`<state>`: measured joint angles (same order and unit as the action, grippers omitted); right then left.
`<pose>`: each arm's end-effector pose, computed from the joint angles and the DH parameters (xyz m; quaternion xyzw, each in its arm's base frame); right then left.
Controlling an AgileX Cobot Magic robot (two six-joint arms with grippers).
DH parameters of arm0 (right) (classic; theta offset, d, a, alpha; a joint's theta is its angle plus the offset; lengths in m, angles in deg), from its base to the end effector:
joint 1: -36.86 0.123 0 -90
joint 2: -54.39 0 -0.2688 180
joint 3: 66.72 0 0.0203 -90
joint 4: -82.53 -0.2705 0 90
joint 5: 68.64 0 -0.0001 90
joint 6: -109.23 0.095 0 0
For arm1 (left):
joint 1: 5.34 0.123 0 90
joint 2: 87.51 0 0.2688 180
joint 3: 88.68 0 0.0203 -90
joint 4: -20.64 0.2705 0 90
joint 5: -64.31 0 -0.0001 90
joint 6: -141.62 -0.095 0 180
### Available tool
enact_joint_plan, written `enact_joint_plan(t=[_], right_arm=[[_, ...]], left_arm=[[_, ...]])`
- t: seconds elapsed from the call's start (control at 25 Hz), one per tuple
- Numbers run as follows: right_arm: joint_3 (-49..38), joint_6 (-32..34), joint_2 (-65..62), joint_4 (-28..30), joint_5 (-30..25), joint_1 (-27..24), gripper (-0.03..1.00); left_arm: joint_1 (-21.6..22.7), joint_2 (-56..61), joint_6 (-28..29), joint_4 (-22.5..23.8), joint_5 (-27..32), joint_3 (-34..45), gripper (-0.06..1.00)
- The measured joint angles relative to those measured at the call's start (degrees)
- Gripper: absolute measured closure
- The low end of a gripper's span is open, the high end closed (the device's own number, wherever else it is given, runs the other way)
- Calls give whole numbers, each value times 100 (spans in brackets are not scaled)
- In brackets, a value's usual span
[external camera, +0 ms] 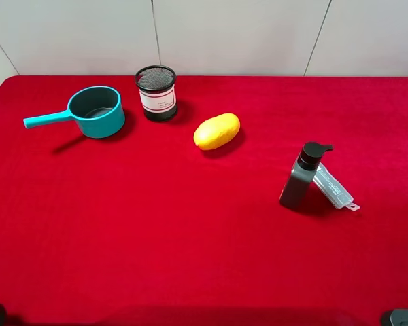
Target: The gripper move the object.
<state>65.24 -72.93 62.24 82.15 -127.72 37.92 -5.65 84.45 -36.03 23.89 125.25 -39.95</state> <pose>0.0324 0.0011 0.2880 -0.0238 0.8429 -0.0018 0.5375 0.0330 0.0045 0.2817 -0.0163 0.8554 0.0163 0.5175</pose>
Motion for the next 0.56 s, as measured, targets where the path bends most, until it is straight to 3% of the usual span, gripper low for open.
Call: enact_joint_plan(t=[0.56], right_arm=[[0, 0, 0, 0, 5, 0, 36]], left_arm=[[0, 0, 0, 0, 0, 0, -5]])
